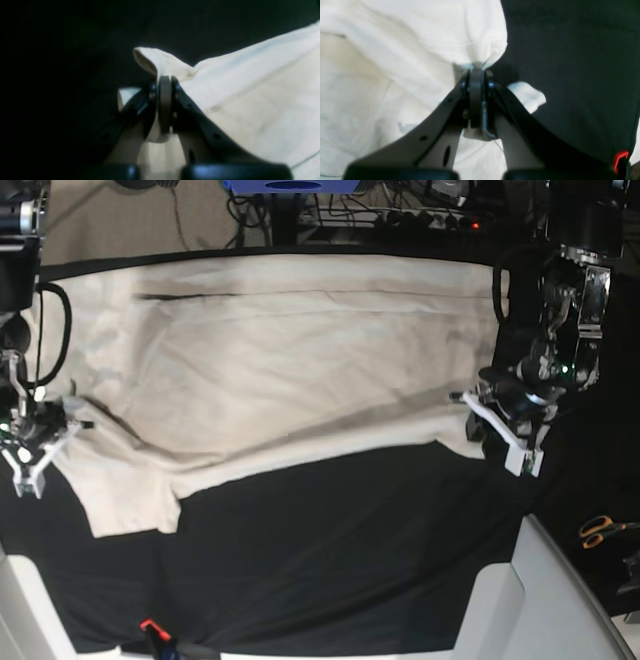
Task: Fold the T-shirt properly
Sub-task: 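Lift both side edges and fold them toward the folded shoulder strip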
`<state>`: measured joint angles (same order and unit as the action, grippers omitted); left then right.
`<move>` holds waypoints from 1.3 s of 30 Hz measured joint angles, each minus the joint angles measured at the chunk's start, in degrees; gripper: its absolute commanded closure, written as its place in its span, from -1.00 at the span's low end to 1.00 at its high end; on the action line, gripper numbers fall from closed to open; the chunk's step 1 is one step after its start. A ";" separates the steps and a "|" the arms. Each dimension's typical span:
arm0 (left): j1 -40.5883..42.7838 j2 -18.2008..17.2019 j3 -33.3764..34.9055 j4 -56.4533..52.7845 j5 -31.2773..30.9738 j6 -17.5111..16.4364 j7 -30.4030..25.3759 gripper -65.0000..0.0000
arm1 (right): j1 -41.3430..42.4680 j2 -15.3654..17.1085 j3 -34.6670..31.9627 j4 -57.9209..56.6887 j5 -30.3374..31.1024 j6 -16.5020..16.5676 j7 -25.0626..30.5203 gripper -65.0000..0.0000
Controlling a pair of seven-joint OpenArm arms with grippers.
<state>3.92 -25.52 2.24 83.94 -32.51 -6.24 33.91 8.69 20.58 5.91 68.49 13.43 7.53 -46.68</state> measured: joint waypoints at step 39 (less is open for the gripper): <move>5.81 2.23 3.98 -3.82 13.20 -0.02 -0.94 1.00 | 22.67 -0.87 -10.60 -47.91 -1.03 8.33 33.66 -0.18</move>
<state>9.74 -23.29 6.22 80.12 -19.31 -6.26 32.97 31.35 19.70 -4.69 20.58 12.40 15.86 -13.02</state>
